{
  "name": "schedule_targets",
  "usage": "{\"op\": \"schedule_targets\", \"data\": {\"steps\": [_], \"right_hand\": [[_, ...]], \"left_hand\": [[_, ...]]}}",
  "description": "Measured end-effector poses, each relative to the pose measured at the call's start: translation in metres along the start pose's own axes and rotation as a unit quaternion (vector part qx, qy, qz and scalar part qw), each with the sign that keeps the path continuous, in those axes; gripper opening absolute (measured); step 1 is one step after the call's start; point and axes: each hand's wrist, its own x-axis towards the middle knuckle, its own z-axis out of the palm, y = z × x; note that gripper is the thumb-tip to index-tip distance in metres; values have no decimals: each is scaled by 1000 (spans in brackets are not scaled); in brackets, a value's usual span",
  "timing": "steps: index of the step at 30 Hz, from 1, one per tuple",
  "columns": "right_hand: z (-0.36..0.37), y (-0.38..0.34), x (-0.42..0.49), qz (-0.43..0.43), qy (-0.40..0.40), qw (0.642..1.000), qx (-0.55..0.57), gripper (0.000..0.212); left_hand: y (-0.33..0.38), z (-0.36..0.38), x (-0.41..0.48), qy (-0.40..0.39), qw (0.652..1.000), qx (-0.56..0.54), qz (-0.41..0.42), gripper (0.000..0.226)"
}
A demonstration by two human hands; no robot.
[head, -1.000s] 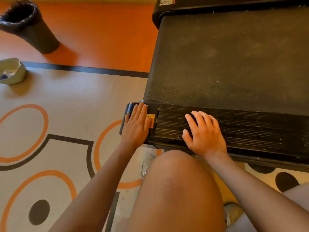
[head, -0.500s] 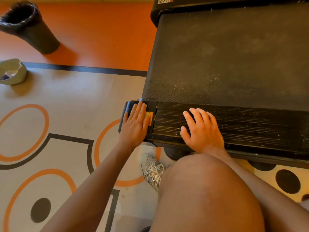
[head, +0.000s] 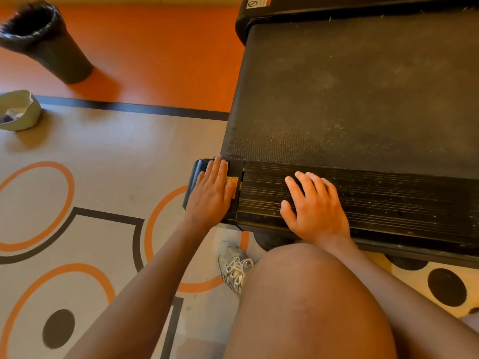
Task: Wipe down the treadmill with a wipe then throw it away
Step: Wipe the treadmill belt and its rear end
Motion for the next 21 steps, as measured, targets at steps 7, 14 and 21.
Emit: {"op": "schedule_targets", "data": {"steps": [7,14,21], "right_hand": [[-1,0,2,-2,3,1000,3,63],[-1,-1,-1,-3,5,1000,-5,62],[-4,-1,0,1,4,1000,-1,63]], "left_hand": [[-6,4,-22,9,1000,4,23,63],[-4,6,-13,5,1000,4,-4,62],[11,5,9,-2,1000,-4,-9,58]]}}
